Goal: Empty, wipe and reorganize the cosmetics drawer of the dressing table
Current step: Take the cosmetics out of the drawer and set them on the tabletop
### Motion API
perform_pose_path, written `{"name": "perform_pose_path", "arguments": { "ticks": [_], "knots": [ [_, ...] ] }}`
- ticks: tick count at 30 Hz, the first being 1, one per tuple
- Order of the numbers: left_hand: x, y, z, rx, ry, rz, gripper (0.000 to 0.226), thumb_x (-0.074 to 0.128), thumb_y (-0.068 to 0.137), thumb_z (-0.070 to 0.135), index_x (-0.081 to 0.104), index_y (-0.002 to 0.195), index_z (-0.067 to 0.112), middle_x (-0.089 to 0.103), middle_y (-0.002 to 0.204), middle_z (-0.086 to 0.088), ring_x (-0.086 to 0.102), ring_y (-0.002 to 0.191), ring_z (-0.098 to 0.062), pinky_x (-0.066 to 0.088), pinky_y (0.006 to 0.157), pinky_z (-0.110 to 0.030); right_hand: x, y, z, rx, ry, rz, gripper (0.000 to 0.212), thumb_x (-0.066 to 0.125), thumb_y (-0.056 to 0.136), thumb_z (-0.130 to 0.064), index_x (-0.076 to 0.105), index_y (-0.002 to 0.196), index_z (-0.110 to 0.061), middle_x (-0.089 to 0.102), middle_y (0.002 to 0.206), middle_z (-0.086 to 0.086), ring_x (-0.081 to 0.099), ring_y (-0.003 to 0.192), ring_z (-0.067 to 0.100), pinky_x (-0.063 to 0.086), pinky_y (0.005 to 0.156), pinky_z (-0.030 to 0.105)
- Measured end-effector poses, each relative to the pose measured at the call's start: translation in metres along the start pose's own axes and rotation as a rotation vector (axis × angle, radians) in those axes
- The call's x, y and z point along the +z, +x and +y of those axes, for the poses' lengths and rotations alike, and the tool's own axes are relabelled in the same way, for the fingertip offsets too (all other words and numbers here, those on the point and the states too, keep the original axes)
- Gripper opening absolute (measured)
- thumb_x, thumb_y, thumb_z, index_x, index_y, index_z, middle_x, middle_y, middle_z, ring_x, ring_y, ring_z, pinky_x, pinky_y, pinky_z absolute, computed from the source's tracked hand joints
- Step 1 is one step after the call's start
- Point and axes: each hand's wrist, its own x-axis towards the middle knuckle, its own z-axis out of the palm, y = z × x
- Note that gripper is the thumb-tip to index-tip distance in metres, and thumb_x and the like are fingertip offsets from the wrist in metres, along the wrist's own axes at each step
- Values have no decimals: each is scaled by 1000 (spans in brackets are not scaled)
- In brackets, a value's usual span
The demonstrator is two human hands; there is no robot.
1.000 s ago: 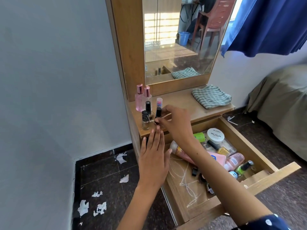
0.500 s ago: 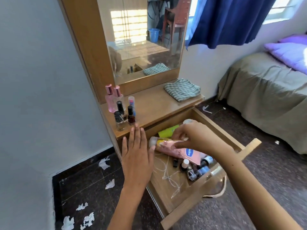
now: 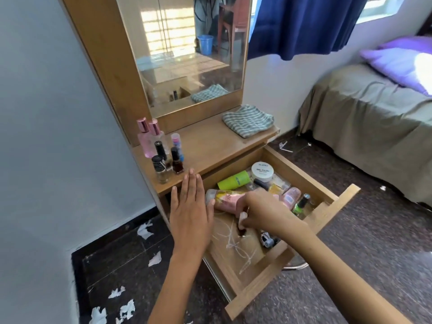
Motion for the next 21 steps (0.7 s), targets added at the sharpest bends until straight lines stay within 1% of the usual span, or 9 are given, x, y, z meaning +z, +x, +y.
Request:
{"name": "perform_pose_path", "arguments": {
  "ticks": [2, 4, 5, 7, 9, 12, 16, 19, 21],
  "knots": [
    [0, -1, -2, 2, 14, -3, 59, 20, 103, 38, -5, 150, 13, -18, 156, -1, -21, 142, -13, -18, 112, -33, -12, 5, -7, -76, 148, 116, 16, 74, 76, -19, 71, 91, -15, 64, 88, 0, 62, 88, 18, 48, 74, 28],
    [1, -2, -4, 14, 29, -15, 60, 19, 103, 37, -8, 150, 12, -23, 155, -2, -24, 142, -14, -19, 112, -33, -26, 13, -17, -122, 306, 287, 12, 76, 73, -14, 69, 82, -18, 65, 83, -2, 62, 81, 16, 46, 72, 27],
    [2, -2, -5, 17, 28, -21, 61, 19, 102, 36, -9, 150, 12, -24, 155, -2, -25, 141, -14, -19, 113, -34, -33, 19, -24, -137, 374, 385, 13, 75, 72, -12, 68, 80, -19, 66, 80, -2, 63, 79, 17, 48, 72, 28],
    [3, -2, -7, 19, 16, -31, 62, 21, 102, 35, -10, 151, 13, -26, 155, -1, -27, 141, -13, -17, 114, -34, -44, 33, -36, -157, 478, 551, 14, 73, 74, -9, 69, 83, -19, 66, 78, -4, 65, 75, 16, 50, 72, 29],
    [5, -1, -7, 23, 9, -32, 63, 22, 102, 36, -11, 151, 13, -25, 155, -1, -27, 141, -13, -17, 115, -33, -50, 47, -46, -167, 529, 636, 15, 74, 77, -13, 70, 89, -20, 66, 82, -8, 65, 73, 10, 48, 69, 26],
    [5, -1, -7, 21, 1, -30, 65, 24, 101, 37, -10, 151, 14, -25, 155, 0, -27, 141, -13, -17, 115, -33, -51, 65, -56, -175, 512, 640, 17, 74, 80, -18, 69, 96, -20, 67, 90, -7, 64, 76, 9, 45, 68, 22],
    [6, -2, -7, 24, 3, -29, 66, 26, 101, 38, -10, 151, 14, -25, 155, 0, -27, 140, -12, -20, 112, -32, -44, 79, -65, -187, 515, 626, 15, 71, 83, -14, 68, 98, -14, 67, 94, -2, 65, 77, 12, 52, 72, 29],
    [6, -2, -6, 22, -1, -30, 67, 27, 101, 39, -10, 151, 15, -26, 154, 1, -30, 138, -12, -22, 110, -32, -40, 84, -66, -161, 522, 613, 22, 74, 81, -12, 66, 102, -17, 67, 98, -3, 66, 78, 13, 54, 75, 30],
    [6, -2, -6, 21, -3, -27, 67, 29, 101, 39, -8, 151, 14, -24, 155, 1, -28, 139, -13, -22, 110, -33, -36, 87, -67, -157, 507, 579, 26, 75, 80, -12, 65, 104, -19, 68, 101, -6, 66, 78, 11, 55, 77, 33]
  ]
}}
